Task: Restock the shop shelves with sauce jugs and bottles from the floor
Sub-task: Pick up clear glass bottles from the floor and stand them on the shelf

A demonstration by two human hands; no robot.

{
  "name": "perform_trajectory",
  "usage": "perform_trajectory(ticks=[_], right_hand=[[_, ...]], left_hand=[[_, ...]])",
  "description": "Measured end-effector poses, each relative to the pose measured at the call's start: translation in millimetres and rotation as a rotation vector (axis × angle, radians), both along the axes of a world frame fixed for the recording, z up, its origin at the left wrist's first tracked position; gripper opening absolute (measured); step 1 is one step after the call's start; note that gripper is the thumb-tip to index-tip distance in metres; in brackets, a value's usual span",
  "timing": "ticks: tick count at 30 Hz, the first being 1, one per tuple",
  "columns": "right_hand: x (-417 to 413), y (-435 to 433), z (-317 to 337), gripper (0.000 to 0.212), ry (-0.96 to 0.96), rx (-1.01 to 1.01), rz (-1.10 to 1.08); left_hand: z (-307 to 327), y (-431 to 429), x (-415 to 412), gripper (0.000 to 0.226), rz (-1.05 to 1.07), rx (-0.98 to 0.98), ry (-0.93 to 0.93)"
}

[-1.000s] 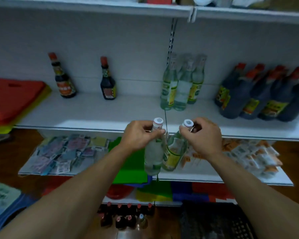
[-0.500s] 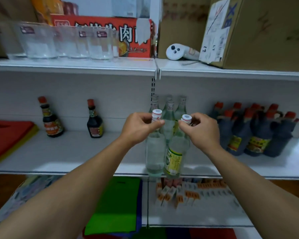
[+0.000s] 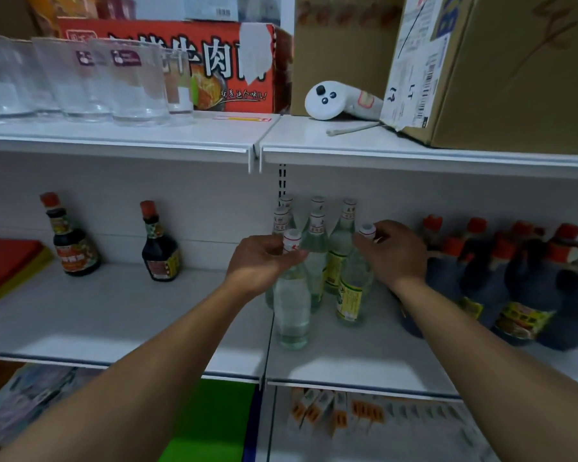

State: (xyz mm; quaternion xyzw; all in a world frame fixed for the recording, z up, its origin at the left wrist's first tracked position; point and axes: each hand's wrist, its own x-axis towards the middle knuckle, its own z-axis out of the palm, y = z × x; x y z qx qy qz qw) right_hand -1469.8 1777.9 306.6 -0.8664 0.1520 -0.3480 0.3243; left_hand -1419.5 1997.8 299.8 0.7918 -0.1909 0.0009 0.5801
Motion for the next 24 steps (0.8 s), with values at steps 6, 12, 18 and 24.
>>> perform_trajectory(ticks=[6,12,18,24], right_hand=[[23.4,-8.7,-14.3,0.034,-0.025,-0.020,0.052],[42.9,-9.3,-20.9,0.035,-0.013,0.027,0.090],[46.9,-11.8,-32.0,0.032,0.111,0.155,0.142],[34.3,-8.5,-55.5,0.045,0.219,0.182,0.132]], left_hand=[[-9.5,-2.4,9.6,0.012,0.023,-0.001,0.001],[-17.0,-3.7,16.4,0.012,0.036,-0.052,-0.019],[-23.9,-3.1,20.2,0.015,0.012,-0.021,-0.045],[-41.0,9.0,14.6,0.024,-0.065,0.089,-0.004]])
